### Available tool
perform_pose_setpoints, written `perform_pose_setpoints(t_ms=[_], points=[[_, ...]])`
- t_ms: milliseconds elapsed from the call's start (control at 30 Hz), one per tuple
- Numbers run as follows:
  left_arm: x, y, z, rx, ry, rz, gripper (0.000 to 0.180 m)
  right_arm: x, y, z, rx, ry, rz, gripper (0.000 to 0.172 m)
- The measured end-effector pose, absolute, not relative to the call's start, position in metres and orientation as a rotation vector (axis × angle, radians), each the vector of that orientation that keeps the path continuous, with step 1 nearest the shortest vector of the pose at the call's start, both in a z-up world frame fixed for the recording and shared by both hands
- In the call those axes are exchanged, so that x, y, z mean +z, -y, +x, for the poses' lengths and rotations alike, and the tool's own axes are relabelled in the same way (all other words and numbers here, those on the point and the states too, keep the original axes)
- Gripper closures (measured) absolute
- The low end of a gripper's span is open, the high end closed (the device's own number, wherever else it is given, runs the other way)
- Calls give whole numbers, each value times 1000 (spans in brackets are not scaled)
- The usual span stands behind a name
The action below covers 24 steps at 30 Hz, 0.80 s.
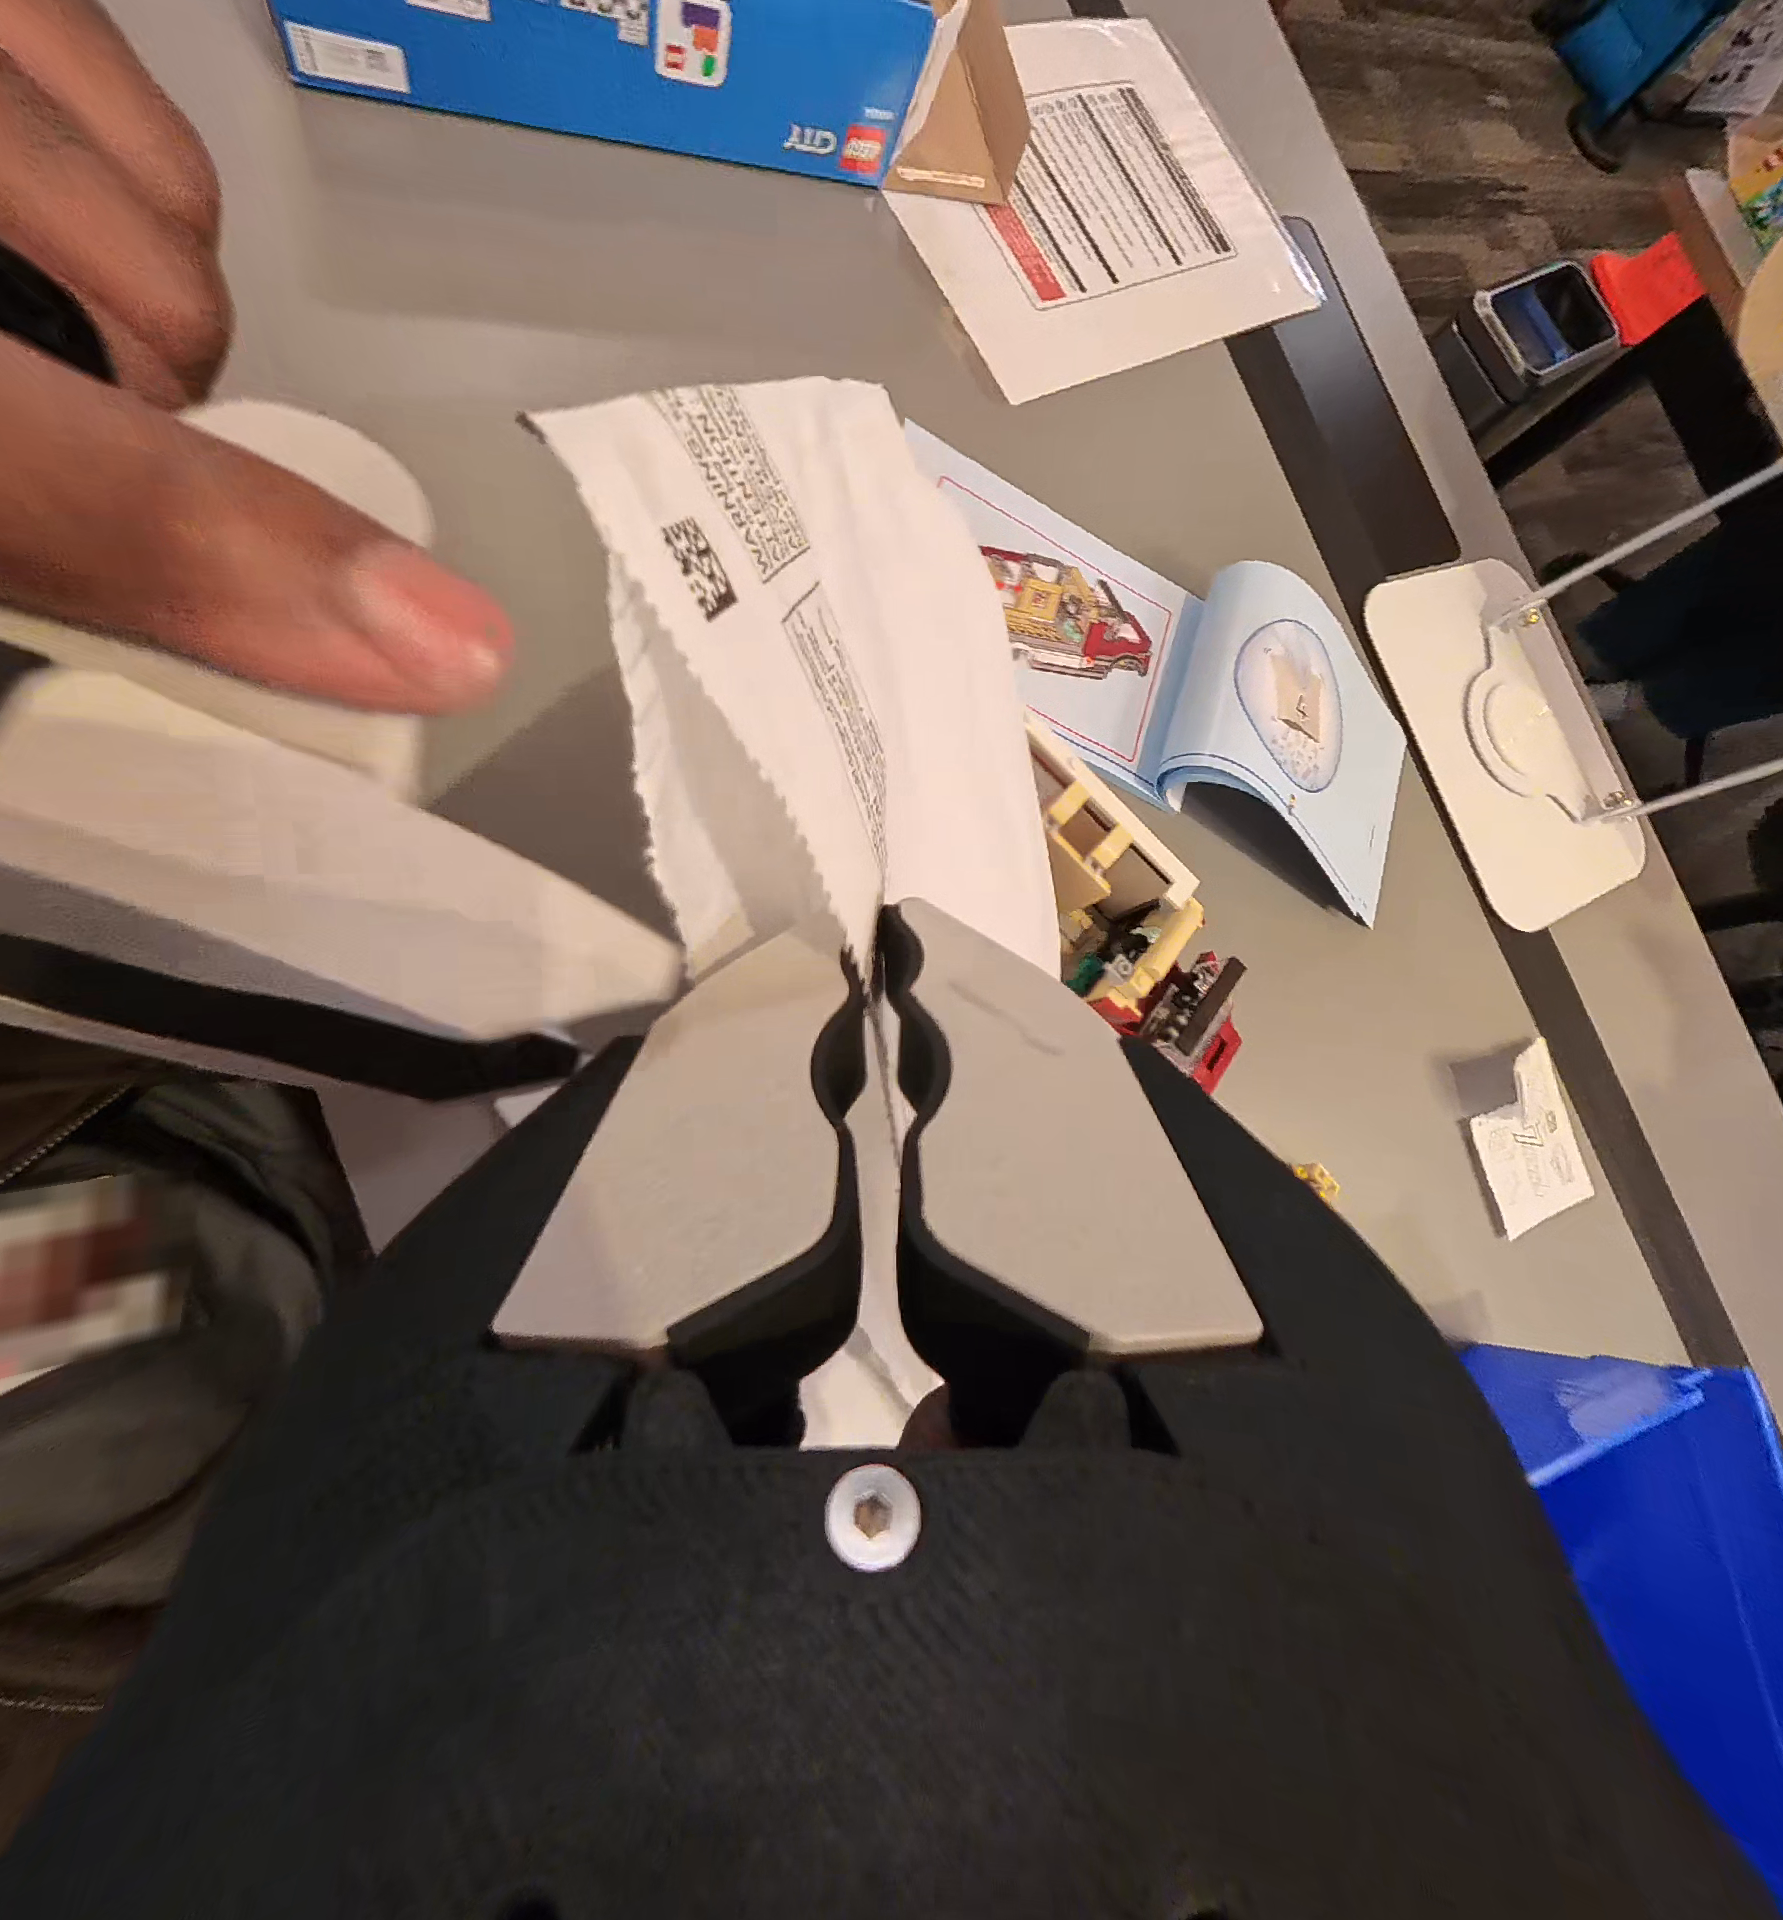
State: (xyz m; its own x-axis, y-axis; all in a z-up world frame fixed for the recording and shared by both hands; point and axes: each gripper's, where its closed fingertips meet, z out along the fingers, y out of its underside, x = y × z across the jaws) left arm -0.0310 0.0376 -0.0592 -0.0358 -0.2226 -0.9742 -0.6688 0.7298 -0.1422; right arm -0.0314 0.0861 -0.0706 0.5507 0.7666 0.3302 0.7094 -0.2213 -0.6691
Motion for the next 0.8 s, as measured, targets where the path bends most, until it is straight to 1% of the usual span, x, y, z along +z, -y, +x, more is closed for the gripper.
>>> perform_pose_setpoints(t_ms=[100, 133, 167, 233, 333, 533, 667, 733, 800], points=[[-66, -51, -33, 558, -1622, -796, 136, -75, -81, -37, 98, 1216, -1960, 172], [-69, -55, -36, 611, -1631, -813, 141, -76, -81, -37, 84, 1219, -1958, 172], [-71, -60, -40, 662, -1633, -831, 152, -76, -82, -36, 65, 1222, -1950, 172], [-73, -64, -44, 710, -1627, -866, 166, -77, -84, -35, 42, 1224, -1930, 172], [-77, -66, -44, 738, -1622, -897, 179, -79, -87, -32, -33, 1246, -1886, 172], [-102, -70, -40, 738, -1706, -1012, 180, -71, -104, -15, -504, 1284, -1658, 172], [-122, -70, -41, 719, -1775, -1076, 180, -55, -108, -5, -799, 1208, -1423, 172], [-124, -70, -39, 695, -1754, -1082, 180, -56, -103, -3, -859, 1172, -1355, 172], [-126, -69, -38, 708, -1745, -1050, 180, -69, -98, 0, -842, 1149, -1384, 171]])
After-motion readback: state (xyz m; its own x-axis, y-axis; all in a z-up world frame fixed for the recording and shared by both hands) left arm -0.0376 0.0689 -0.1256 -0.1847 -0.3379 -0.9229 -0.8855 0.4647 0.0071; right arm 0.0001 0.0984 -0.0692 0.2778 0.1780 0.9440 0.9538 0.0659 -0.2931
